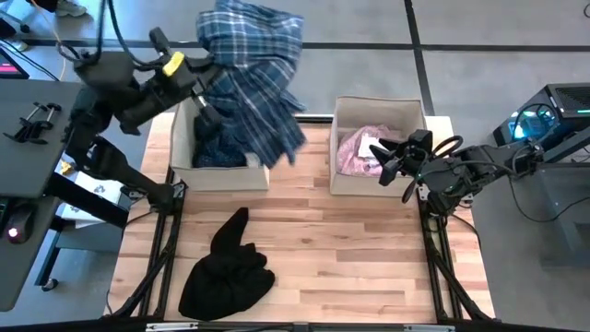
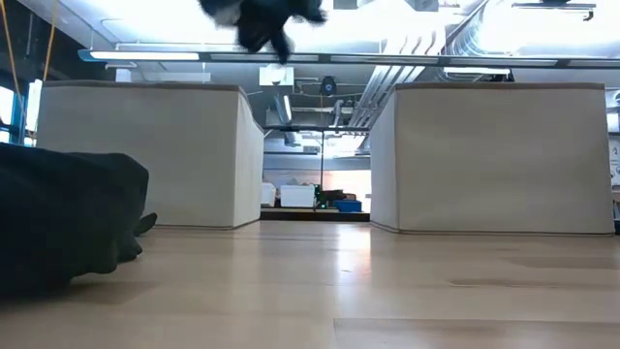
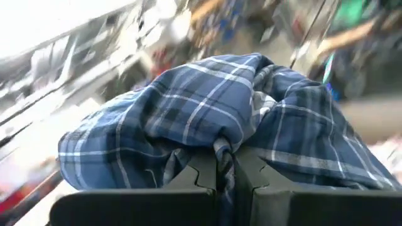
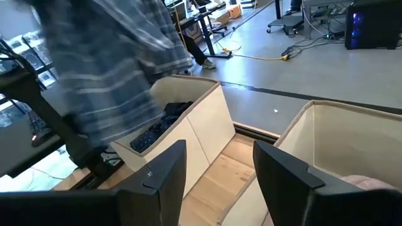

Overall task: Sort clothes
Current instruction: Put the blue pants into the left laundry bin

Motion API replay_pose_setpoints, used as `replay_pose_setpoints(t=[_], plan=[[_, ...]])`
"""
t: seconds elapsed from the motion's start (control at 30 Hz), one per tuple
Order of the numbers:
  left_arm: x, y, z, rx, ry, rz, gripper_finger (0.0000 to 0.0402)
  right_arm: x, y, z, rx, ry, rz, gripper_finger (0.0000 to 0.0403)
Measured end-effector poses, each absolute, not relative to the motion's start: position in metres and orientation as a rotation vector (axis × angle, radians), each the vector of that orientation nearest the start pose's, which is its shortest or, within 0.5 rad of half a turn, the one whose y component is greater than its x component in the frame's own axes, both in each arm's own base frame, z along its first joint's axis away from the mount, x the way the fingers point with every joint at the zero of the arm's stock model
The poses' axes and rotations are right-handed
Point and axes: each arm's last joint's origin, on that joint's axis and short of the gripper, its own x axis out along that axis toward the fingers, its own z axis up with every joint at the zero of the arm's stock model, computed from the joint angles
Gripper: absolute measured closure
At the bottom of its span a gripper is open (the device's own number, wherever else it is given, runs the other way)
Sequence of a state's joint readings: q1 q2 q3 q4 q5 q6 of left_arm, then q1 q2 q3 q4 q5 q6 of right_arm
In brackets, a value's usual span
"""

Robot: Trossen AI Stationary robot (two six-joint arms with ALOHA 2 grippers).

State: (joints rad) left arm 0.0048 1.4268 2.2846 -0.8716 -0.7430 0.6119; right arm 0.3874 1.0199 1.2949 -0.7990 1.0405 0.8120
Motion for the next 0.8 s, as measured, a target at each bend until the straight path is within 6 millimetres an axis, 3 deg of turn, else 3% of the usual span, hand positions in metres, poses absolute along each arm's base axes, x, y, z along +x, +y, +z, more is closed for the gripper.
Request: replay_pose_setpoints(t=[0.2, 0.4, 0.6, 0.8], plan=[[0.172, 0.046, 0.563, 0.533, 0.519, 0.827, 0.0401, 0.172, 0.039, 0.41, 0.42, 0.121, -0.769, 0.0229], [0.166, 0.07, 0.53, 0.322, 0.796, 0.858, 0.0401, 0.174, 0.035, 0.41, 0.421, 0.117, -0.797, 0.0229], [0.176, 0.09, 0.496, 0.212, 0.968, 0.894, 0.0401, 0.175, 0.031, 0.41, 0.423, 0.113, -0.819, 0.0229], [0.19, 0.111, 0.451, 0.163, 1.166, 0.925, 0.0401, 0.175, 0.031, 0.41, 0.438, 0.122, -0.796, 0.0229]])
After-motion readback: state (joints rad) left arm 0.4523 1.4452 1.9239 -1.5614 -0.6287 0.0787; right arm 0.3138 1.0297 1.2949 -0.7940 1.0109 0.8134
